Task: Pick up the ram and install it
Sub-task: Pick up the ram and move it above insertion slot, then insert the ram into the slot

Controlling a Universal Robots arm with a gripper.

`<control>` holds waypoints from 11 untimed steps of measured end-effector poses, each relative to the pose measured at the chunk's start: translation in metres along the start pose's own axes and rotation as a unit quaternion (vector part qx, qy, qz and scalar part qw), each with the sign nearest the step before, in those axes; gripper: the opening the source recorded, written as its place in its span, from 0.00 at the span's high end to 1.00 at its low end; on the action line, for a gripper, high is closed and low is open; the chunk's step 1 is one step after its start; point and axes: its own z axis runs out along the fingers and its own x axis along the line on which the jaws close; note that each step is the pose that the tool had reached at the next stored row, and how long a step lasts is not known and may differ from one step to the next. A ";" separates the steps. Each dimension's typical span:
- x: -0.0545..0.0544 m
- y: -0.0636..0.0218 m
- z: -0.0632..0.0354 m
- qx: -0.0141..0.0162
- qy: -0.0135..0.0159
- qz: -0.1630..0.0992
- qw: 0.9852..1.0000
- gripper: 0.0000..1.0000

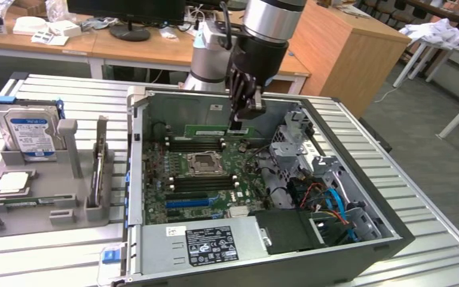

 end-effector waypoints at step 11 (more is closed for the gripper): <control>-0.003 0.0000 0.0003 0.000 0.000 0.000 1.000 0.89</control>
